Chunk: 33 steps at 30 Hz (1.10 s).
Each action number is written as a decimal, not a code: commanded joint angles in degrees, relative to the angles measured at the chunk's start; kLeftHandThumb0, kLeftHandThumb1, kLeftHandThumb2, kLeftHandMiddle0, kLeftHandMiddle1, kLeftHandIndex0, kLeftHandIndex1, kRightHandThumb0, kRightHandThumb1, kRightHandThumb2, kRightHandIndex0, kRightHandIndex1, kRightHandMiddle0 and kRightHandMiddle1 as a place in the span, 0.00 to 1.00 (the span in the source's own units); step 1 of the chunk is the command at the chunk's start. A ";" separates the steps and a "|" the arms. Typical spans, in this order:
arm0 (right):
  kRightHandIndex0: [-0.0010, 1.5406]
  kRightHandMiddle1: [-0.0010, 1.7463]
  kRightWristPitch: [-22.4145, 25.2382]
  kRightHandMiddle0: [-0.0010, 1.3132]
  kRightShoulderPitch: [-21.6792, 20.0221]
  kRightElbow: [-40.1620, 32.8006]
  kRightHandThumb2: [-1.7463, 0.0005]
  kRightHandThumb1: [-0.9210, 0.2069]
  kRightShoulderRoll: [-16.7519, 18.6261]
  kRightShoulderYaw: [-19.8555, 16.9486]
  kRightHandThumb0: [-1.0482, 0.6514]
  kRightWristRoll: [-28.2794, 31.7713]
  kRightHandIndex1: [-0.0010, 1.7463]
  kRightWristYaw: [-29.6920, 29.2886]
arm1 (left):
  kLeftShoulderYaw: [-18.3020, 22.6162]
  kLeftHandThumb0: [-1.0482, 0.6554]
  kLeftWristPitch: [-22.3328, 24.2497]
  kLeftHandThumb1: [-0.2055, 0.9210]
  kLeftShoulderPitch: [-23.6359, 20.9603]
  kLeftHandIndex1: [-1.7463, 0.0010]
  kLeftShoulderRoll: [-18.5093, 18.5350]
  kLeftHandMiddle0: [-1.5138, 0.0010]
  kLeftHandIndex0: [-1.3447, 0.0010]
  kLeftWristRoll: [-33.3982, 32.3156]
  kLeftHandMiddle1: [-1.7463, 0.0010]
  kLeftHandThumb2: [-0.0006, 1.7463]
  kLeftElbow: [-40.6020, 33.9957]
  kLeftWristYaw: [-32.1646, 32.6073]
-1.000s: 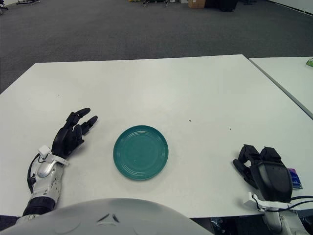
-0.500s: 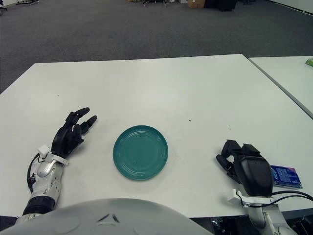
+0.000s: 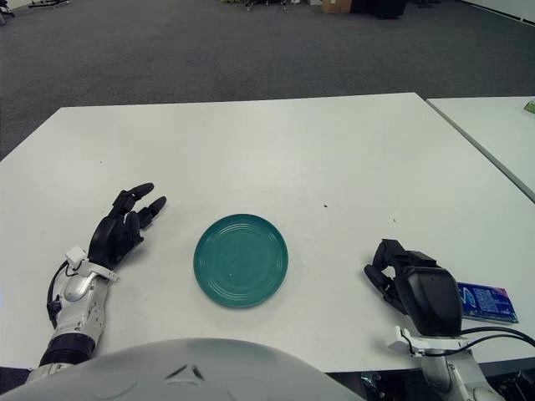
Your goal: Put the gum into the plate.
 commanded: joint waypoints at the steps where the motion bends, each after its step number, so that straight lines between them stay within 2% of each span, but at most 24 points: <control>1: 0.74 1.00 0.19 0.64 0.71 2.71 0.72 0.01 2.64 1.31 0.36 1.58 1.00 3.23 | 0.14 0.10 1.81 1.00 1.19 0.52 -0.11 0.64 1.00 -0.05 0.98 0.46 2.94 -0.20; 16: 0.74 1.00 -0.60 0.63 -0.03 1.61 0.72 0.02 3.60 0.26 0.36 1.54 1.00 0.55 | 0.77 0.10 1.61 1.00 0.31 0.52 0.20 0.64 1.00 -0.20 0.98 0.46 4.34 -0.85; 19: 0.72 1.00 2.38 0.61 1.14 -4.66 0.72 0.01 2.79 -1.70 0.35 1.20 1.00 3.84 | 0.88 0.10 1.56 1.00 0.14 0.52 0.23 0.64 1.00 -0.20 0.98 0.46 4.62 -0.95; 21: 0.69 1.00 5.04 0.59 2.42 -8.72 0.72 0.01 2.34 -2.82 0.34 1.20 1.00 7.49 | 0.93 0.10 1.53 1.00 0.04 0.52 0.23 0.64 1.00 -0.19 0.98 0.46 4.76 -0.99; 22: 0.54 1.00 7.38 0.47 4.15 -12.30 0.70 0.00 1.97 -3.64 0.30 1.18 1.00 11.13 | 0.95 0.10 1.51 1.00 0.01 0.52 0.23 0.64 1.00 -0.18 0.98 0.46 4.81 -1.01; 23: 0.40 0.95 9.06 0.33 5.32 -14.70 0.66 0.00 1.80 -4.14 0.25 1.12 0.90 13.71 | 0.98 0.10 1.48 1.00 -0.06 0.52 0.23 0.64 1.00 -0.17 0.98 0.46 4.93 -1.03; 24: 0.35 0.94 11.59 0.29 7.62 -19.44 0.65 0.00 1.52 -5.23 0.23 0.57 0.86 18.04 | 1.00 0.10 1.45 1.00 -0.12 0.52 0.22 0.64 1.00 -0.16 0.98 0.46 5.04 -1.05; 25: 0.26 0.84 13.28 0.19 9.10 -22.65 0.62 0.00 1.49 -5.99 0.18 0.11 0.69 20.97 | 1.02 0.10 1.42 1.00 -0.16 0.52 0.22 0.64 1.00 -0.15 0.98 0.46 5.11 -1.06; 26: 0.22 0.77 14.35 0.13 9.93 -24.64 0.60 0.00 1.58 -6.48 0.16 -0.22 0.54 22.84 | 1.03 0.10 1.40 1.00 -0.18 0.52 0.22 0.64 1.00 -0.15 0.98 0.46 5.15 -1.07; 27: 0.21 0.75 16.24 0.11 11.80 -28.55 0.59 0.00 1.67 -7.39 0.15 -1.55 0.49 26.14 | 1.04 0.10 1.37 1.00 -0.18 0.52 0.21 0.64 1.00 -0.15 0.98 0.46 5.17 -1.08; 28: 0.17 0.65 17.48 0.07 12.92 -31.02 0.57 0.00 1.84 -7.96 0.12 -2.48 0.36 28.30 | 1.04 0.10 1.35 1.00 -0.19 0.52 0.21 0.64 1.00 -0.14 0.98 0.46 5.18 -1.08; 29: 0.17 0.61 18.83 0.05 14.09 -33.66 0.56 0.00 2.03 -8.54 0.11 -3.62 0.30 30.66 | 1.04 0.10 1.33 1.00 -0.19 0.52 0.21 0.64 1.00 -0.14 0.98 0.46 5.20 -1.09; 31: 0.12 0.45 21.50 0.02 15.68 -37.80 0.52 0.00 2.20 -9.52 0.08 -6.03 0.14 35.35 | 1.04 0.10 1.29 1.00 -0.20 0.52 0.21 0.64 1.00 -0.14 0.98 0.46 5.23 -1.10; 33: 0.08 0.34 23.23 0.01 16.11 -39.56 0.49 0.00 1.88 -10.39 0.06 -7.73 0.07 38.77 | 1.04 0.10 1.26 1.00 -0.21 0.52 0.21 0.64 1.00 -0.15 0.98 0.46 5.25 -1.11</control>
